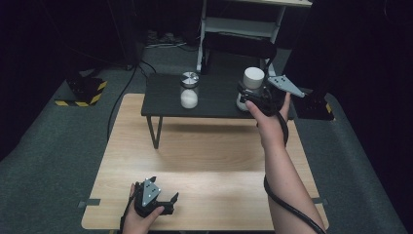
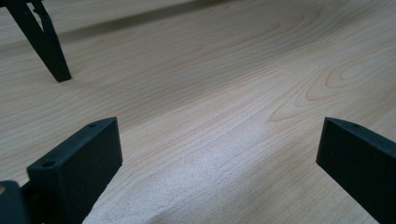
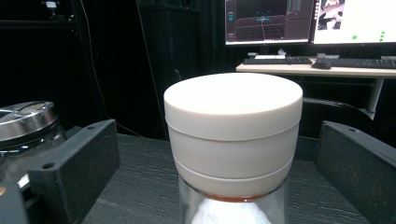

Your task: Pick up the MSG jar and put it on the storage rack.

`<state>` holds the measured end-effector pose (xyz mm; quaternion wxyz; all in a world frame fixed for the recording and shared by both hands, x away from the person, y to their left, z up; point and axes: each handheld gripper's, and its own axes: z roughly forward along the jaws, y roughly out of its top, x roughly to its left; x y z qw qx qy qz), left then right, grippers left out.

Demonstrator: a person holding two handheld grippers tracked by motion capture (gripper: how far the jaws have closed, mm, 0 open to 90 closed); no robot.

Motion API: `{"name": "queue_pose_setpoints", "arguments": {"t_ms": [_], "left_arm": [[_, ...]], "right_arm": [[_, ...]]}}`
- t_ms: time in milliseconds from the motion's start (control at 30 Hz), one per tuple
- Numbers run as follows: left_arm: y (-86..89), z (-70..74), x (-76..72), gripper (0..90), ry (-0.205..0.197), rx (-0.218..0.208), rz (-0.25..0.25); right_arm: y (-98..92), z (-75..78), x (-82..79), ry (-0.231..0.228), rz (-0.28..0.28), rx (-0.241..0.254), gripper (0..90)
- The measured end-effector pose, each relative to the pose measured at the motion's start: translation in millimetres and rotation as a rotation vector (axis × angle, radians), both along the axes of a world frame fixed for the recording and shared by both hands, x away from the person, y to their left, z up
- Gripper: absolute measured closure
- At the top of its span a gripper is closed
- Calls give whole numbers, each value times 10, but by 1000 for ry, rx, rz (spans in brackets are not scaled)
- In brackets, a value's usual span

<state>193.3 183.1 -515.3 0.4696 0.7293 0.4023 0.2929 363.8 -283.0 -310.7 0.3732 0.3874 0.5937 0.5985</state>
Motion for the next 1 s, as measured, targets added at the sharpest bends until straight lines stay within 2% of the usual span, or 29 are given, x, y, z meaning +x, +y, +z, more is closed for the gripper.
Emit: {"name": "queue_pose_setpoints", "arguments": {"t_ms": [433, 1000], "left_arm": [[-2, 2, 2, 7, -1, 4, -2], [-13, 6, 4, 7, -3, 16, -7]], "right_arm": [[-34, -32, -89, -21, 26, 2, 0], [-111, -148, -320, -48, 48, -19, 0]]}}
